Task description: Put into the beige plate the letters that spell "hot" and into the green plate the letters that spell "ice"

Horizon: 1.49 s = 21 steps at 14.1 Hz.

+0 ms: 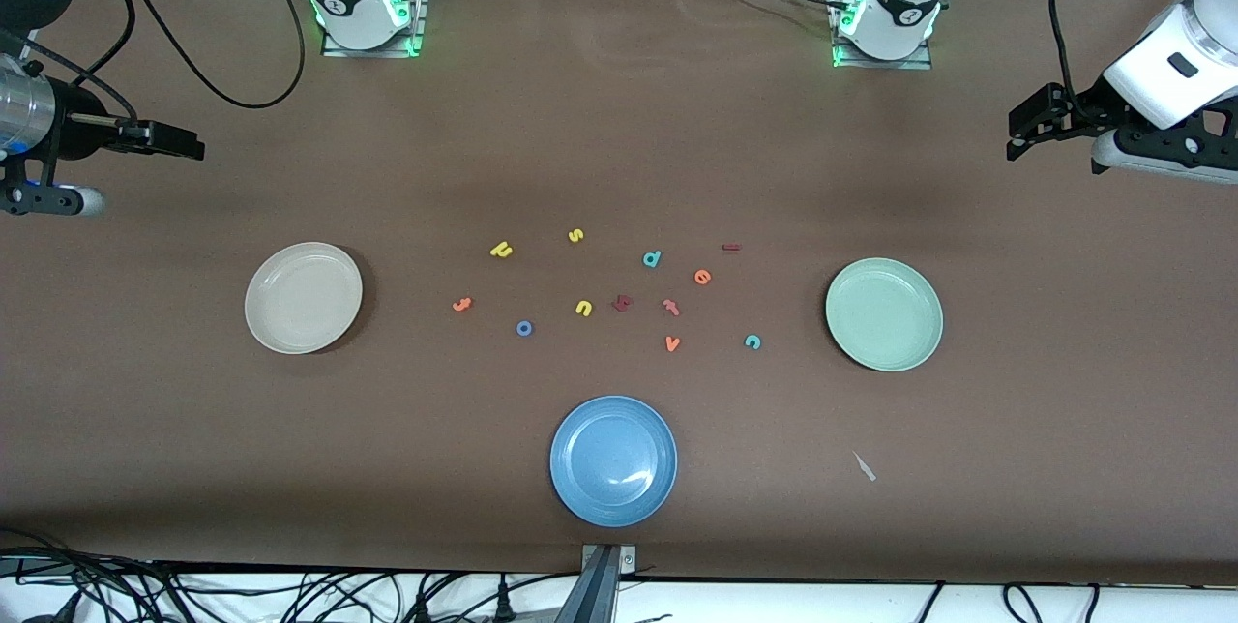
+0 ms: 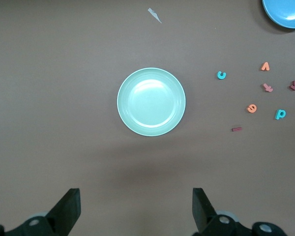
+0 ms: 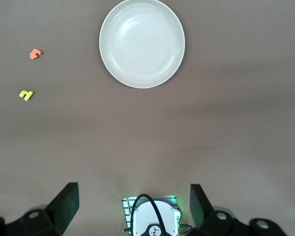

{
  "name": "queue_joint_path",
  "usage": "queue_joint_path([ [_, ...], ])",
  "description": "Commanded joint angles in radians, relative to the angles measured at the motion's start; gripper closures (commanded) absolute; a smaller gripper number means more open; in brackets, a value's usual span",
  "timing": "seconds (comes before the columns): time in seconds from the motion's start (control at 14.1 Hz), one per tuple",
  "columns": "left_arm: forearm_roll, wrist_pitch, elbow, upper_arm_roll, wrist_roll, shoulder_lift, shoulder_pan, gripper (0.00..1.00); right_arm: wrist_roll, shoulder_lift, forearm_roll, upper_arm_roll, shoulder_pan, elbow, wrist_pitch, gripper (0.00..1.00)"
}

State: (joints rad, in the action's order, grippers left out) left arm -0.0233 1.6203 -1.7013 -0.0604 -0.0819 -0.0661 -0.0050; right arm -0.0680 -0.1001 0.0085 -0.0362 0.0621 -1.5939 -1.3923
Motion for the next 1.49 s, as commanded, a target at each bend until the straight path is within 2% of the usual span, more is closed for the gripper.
queue_joint_path([
  [0.0, 0.025, -0.023, 0.028, -0.003, 0.016, 0.009, -0.001, 0.0, 0.02, -0.009, -0.002, -0.005, 0.01, 0.022, 0.013, 0.0],
  [0.64, 0.023, -0.028, 0.028, -0.003, 0.014, 0.009, -0.001, 0.0, 0.057, -0.009, -0.032, -0.005, 0.01, 0.02, -0.076, 0.0],
  [1.42, 0.022, -0.033, 0.029, -0.001, 0.014, 0.009, -0.001, 0.0, 0.066, -0.009, -0.033, -0.005, 0.01, 0.019, -0.096, 0.0],
])
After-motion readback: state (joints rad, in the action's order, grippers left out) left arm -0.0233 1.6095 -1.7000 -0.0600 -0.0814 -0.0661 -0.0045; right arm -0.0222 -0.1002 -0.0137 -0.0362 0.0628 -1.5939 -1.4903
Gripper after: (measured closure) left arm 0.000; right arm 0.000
